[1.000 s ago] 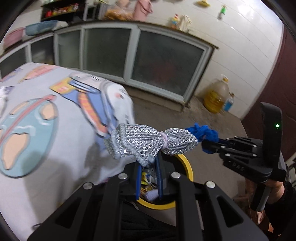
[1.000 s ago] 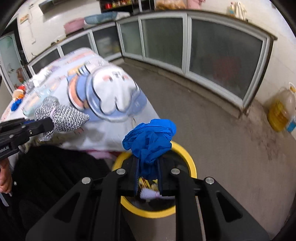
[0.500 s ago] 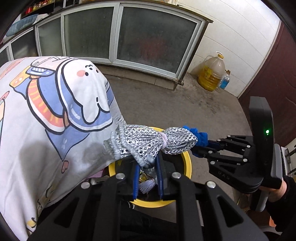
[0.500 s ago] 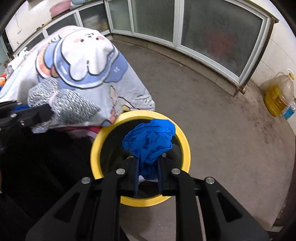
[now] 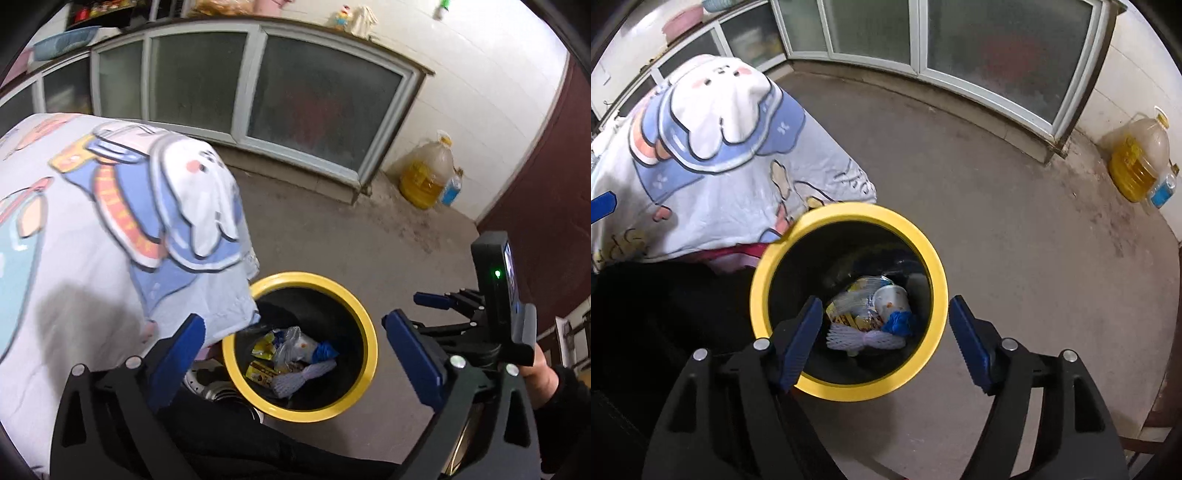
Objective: Collect trash
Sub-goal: 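Move both open tools from the bin back over the table, then grasp the blue cloth with the left tool while the right grasps the white tissue, then carry blue cloth (left tool) and white tissue (right tool) into the bin, opening both, then move both open tools from the bin back over the table, then grasp the red-printed paper cup with the left tool while the right grasps the tissue, then carry paper cup (left tool) and tissue (right tool) into the bin, opening both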
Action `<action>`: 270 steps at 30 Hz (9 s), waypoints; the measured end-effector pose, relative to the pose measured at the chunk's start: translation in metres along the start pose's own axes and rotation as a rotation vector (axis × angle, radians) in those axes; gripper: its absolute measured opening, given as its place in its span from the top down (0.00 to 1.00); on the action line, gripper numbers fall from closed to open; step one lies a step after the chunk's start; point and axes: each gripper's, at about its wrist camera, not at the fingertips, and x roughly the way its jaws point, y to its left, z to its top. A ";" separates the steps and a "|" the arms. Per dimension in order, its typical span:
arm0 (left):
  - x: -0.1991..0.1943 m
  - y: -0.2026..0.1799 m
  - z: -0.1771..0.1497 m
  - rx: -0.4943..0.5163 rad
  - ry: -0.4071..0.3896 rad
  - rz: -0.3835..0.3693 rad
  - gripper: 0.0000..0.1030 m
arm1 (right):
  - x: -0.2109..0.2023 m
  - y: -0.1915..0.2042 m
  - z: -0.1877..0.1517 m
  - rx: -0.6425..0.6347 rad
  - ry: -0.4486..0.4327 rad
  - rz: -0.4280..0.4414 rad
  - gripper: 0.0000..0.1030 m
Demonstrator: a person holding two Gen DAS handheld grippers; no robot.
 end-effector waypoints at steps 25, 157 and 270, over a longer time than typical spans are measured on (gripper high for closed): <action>-0.266 0.214 -0.092 -0.450 -0.356 0.758 0.08 | -0.115 0.244 0.126 -0.385 -0.434 0.405 0.28; 0.035 -0.018 0.004 0.121 0.095 -0.033 0.81 | -0.019 0.042 0.017 -0.075 -0.011 0.080 0.82; -0.311 0.379 -0.065 -0.627 -0.323 0.643 0.90 | -0.078 0.457 0.256 -0.437 -0.160 0.616 0.91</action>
